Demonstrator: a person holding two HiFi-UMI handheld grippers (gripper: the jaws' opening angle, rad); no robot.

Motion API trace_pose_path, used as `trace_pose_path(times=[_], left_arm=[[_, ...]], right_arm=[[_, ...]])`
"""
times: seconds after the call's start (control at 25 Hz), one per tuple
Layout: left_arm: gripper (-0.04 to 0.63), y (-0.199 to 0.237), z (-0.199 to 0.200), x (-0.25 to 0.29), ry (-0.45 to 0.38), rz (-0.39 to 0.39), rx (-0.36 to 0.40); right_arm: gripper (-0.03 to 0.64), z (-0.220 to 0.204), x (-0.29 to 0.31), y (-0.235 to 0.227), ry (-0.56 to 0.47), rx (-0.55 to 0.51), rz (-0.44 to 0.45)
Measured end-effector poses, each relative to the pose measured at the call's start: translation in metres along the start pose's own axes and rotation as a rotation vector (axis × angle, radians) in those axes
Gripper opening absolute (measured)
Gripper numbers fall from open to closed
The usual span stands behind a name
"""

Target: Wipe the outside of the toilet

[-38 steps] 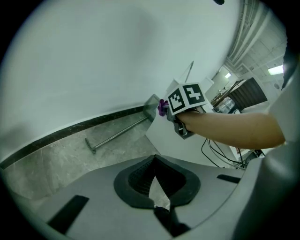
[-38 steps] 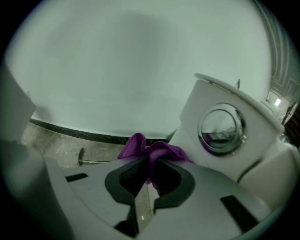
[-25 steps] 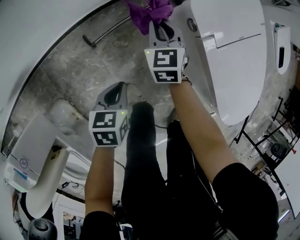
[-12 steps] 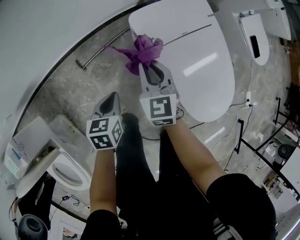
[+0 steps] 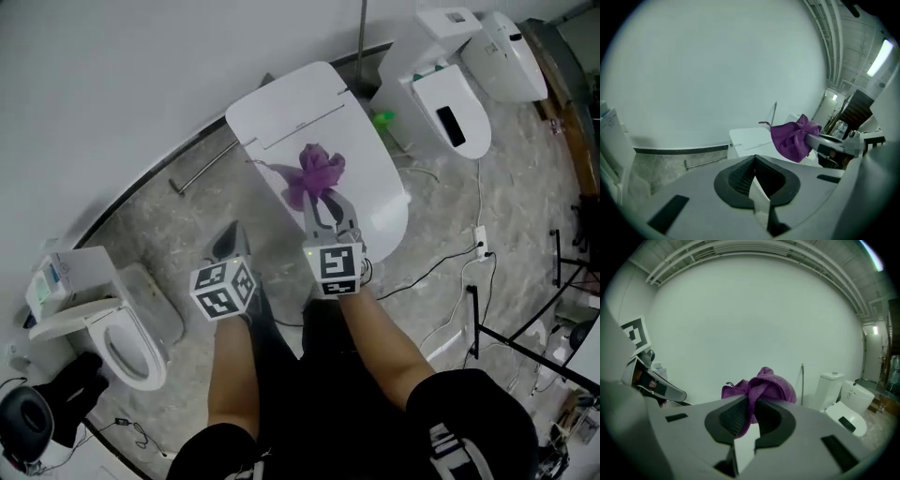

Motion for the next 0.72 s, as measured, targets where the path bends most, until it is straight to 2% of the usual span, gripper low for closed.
trace_pose_path(times=[0.24, 0.52, 0.72], left_arm=[[0.009, -0.097, 0.033, -0.071, -0.042, -0.022, 0.047], [0.009, -0.176, 0.083, -0.143, -0.114, -0.071, 0.106], [0.009, -0.212, 0.129, -0.183, -0.162, -0.109, 0.193]], right_arm=[[0.043, 0.059, -0.097, -0.055, -0.055, 0.053, -0.03], [0.043, 0.144, -0.172, -0.096, -0.168, 0.092, -0.076], [0.043, 0.203, -0.204, -0.099, -0.244, 0.075, -0.082]])
Point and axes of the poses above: the fingertips, and each gripper's own axes: x forward along the fingers, y to its left, z out of its top, the point moved 9 cm from there along -x, backward along the fingers, and after that the axes turned 2 degrees about -z, right-handed, at the moved point
